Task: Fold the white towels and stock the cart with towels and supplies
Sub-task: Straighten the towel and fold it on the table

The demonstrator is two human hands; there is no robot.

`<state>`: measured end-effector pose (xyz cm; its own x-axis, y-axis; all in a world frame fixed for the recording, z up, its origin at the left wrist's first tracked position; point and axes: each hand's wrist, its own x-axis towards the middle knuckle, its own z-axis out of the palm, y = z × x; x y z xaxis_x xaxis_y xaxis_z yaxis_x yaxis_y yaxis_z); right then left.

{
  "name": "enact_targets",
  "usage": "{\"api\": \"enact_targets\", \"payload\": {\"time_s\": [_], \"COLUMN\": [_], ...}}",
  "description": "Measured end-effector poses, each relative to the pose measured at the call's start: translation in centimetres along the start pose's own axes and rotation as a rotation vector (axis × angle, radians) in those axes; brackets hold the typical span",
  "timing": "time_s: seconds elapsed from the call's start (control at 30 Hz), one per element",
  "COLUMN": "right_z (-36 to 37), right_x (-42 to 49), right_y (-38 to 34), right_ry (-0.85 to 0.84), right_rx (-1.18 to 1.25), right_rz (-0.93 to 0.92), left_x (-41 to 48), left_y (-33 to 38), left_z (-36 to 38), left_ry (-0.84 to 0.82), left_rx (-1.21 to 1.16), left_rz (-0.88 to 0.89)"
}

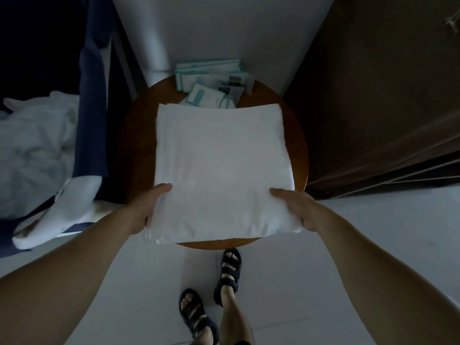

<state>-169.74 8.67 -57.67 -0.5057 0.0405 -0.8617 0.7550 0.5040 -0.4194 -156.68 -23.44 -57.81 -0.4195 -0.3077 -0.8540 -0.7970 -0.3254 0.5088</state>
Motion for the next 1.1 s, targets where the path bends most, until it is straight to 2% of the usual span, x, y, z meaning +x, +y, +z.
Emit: {"api": "enact_targets", "payload": {"time_s": [0.17,0.33,0.5,0.6,0.7,0.83,0.97,1.03,1.1], "right_z": [-1.0,-0.1,0.4,0.1,-0.4,-0.9,-0.6,-0.5,-0.6], "right_x": [1.8,4.0,2.8,0.7,-0.8,0.7,4.3,5.4,5.7], "right_y": [-2.3,-4.7,-7.1,-8.9,-10.4,-10.9,-8.4,-6.8,-5.9], "right_ry": [-0.095,0.021,0.074,0.136,0.153,0.162,0.098,0.084,0.078], "right_rx": [0.057,0.239,0.17,0.077,0.107,0.233,0.202,0.169,0.154], "right_rz": [-0.043,-0.125,-0.379,-0.586,-0.696,-0.629,-0.374,-0.312,-0.306], "left_x": [1.8,4.4,2.6,0.5,-1.2,-0.8,2.4,3.1,3.2], "left_y": [2.5,4.3,6.5,7.5,7.8,7.5,5.3,3.8,2.8], "left_z": [1.0,1.0,2.2,2.9,2.9,2.5,2.2,2.0,1.8], "left_ry": [0.048,0.136,0.184,0.222,0.25,0.283,0.244,0.179,0.172], "left_rx": [-0.048,-0.052,-0.001,-0.052,-0.106,-0.095,0.006,-0.007,-0.028], "left_rz": [0.003,0.122,0.332,0.486,0.597,0.636,0.419,0.322,0.328]}}
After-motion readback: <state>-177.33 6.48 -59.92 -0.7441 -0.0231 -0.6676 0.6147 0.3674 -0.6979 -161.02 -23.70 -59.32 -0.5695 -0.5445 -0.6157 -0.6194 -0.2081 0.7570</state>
